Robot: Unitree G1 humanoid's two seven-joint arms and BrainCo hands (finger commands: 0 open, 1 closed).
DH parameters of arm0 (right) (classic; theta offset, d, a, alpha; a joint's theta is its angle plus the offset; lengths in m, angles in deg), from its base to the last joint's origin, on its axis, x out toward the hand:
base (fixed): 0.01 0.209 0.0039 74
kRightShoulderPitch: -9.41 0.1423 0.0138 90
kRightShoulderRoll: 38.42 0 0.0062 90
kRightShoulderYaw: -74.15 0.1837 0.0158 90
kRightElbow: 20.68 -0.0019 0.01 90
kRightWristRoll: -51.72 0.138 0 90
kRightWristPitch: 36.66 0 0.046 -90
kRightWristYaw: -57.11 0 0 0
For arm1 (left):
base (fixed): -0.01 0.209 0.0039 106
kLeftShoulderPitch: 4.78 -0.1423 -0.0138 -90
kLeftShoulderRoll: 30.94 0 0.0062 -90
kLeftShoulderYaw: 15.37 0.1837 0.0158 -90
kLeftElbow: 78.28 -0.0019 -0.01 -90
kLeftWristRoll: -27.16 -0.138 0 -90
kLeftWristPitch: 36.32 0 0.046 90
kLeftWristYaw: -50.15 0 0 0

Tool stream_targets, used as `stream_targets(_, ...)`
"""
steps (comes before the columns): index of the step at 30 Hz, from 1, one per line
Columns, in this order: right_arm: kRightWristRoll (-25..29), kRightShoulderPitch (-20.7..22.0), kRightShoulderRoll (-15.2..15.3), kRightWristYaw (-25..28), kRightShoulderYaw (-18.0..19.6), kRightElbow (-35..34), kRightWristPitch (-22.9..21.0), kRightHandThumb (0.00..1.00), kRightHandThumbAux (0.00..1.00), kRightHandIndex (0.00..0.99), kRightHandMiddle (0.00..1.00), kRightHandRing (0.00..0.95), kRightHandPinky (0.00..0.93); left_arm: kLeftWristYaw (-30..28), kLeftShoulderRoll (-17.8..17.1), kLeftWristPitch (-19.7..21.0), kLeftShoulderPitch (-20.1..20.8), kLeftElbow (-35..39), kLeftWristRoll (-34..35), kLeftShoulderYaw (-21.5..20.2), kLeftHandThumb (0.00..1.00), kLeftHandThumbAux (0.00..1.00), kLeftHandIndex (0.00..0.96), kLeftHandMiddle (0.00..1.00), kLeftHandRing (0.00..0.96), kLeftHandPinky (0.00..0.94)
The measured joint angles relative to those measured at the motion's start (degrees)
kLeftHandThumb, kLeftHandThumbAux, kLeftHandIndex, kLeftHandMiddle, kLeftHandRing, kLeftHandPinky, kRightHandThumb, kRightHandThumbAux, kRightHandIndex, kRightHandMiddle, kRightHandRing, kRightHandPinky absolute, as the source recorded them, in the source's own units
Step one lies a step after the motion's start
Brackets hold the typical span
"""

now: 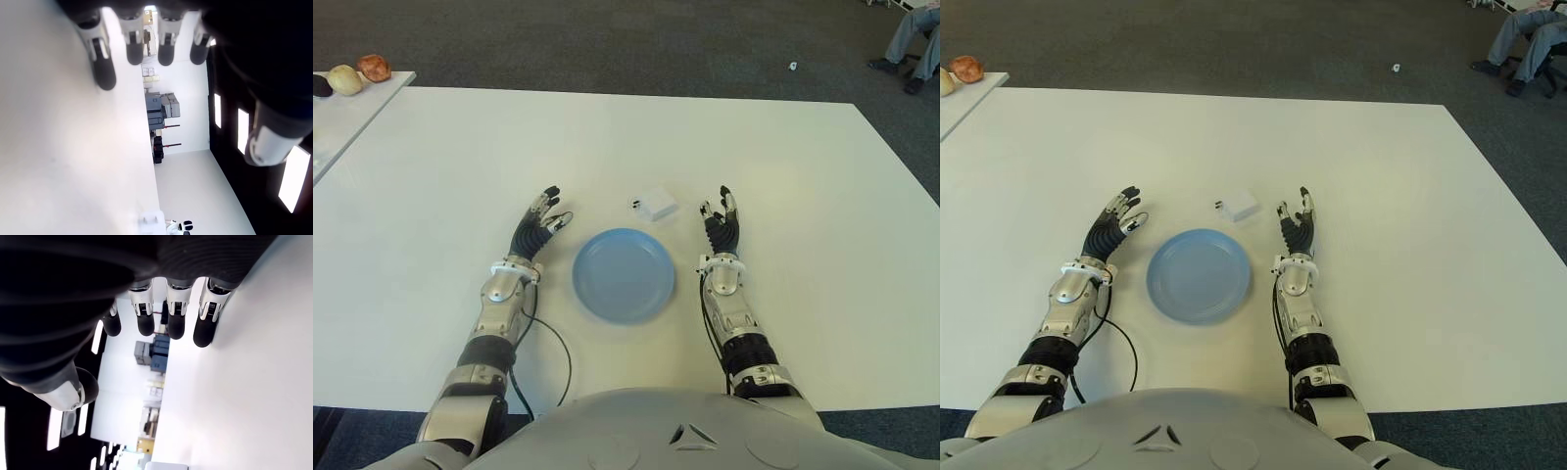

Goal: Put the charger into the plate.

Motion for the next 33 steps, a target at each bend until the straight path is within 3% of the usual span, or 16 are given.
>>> stream_targets(13, -8.1, 8.1, 6.3, -1.9, -3.8, 0.2, -4.6, 0.376, 0.259, 0.000, 0.000, 0.000, 0.000, 0.0, 0.6, -2.0, 1.7, -3.4, -0.2, 0.1, 0.000, 0.584, 0.000, 0.000, 0.000, 0.000)
stream_targets(23, -12.4, 10.4, 5.4, -2.4, -8.5, -1.2, -9.5, 0.380, 0.218, 0.000, 0.000, 0.000, 0.000, 0.0, 1.3, -3.9, 2.8, -5.4, -0.2, 0.1, 0.000, 0.579, 0.000, 0.000, 0.000, 0.000)
stream_targets(33, -14.3, 14.6, 6.6, 3.5, -13.0, 5.3, -14.5, 0.313, 0.156, 0.000, 0.000, 0.000, 0.000, 0.0, 1.4, -4.8, 2.6, -5.4, -0.2, 0.2, 0.000, 0.580, 0.000, 0.000, 0.000, 0.000)
